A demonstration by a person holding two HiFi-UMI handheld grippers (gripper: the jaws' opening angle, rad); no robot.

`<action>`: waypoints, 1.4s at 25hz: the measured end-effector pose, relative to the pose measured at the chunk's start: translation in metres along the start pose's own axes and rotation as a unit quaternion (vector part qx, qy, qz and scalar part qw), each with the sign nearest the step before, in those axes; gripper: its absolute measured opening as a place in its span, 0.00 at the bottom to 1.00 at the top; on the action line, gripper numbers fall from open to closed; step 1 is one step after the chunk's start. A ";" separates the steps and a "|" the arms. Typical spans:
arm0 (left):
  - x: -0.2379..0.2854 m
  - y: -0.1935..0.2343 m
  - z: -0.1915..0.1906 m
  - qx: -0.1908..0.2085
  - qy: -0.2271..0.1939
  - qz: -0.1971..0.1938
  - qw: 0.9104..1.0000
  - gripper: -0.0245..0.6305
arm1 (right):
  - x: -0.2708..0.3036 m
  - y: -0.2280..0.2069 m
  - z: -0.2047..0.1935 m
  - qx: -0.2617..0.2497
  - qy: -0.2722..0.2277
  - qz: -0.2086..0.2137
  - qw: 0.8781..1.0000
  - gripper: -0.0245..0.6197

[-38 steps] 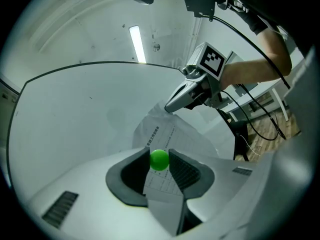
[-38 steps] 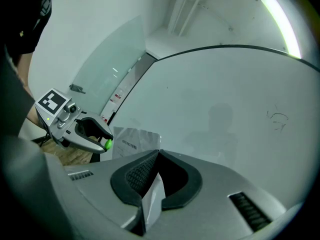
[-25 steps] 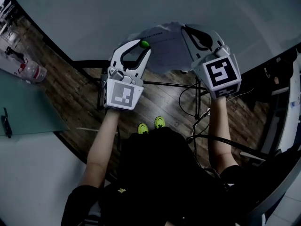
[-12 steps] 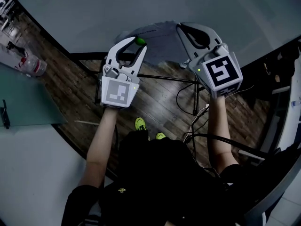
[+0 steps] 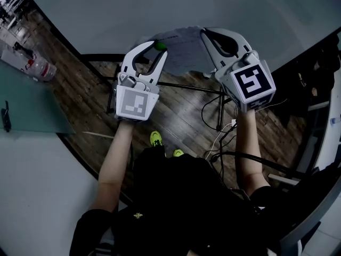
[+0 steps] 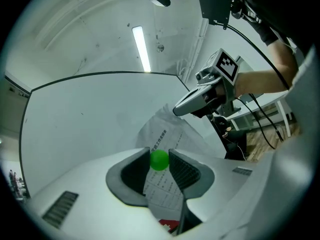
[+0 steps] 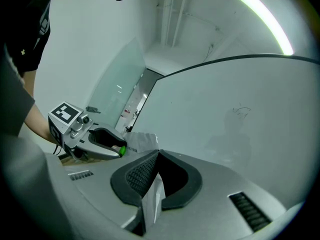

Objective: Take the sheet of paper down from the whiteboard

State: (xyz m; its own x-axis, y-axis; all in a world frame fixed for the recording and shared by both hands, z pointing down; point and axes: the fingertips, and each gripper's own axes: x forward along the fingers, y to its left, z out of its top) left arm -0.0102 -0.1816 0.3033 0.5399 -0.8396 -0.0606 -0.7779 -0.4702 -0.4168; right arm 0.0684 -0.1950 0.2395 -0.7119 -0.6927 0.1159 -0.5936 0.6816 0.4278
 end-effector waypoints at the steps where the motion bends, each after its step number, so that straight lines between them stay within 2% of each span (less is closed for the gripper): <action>1: -0.002 -0.002 0.002 0.001 0.001 0.002 1.000 0.22 | -0.003 0.001 0.001 -0.001 -0.002 0.001 1.000 0.07; 10: -0.018 -0.028 0.020 0.009 0.003 0.017 1.000 0.22 | -0.036 0.012 0.004 -0.002 -0.022 0.022 1.000 0.07; 24: -0.032 -0.058 0.034 0.019 0.015 0.049 0.998 0.22 | -0.074 0.026 0.000 0.025 -0.045 0.062 0.997 0.07; 30: -0.038 -0.069 0.040 -0.011 0.011 0.061 0.998 0.22 | -0.086 0.031 -0.003 0.022 -0.051 0.078 0.995 0.07; 35: -0.040 -0.072 0.042 -0.011 0.018 0.070 0.997 0.22 | -0.089 0.031 -0.002 0.020 -0.052 0.087 0.995 0.07</action>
State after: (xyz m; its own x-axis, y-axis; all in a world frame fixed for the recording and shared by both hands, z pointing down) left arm 0.0376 -0.1030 0.2971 0.4146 -0.9061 -0.0842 -0.8515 -0.3536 -0.3871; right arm 0.1146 -0.1129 0.2442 -0.8390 -0.5364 0.0915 -0.4704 0.7995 0.3734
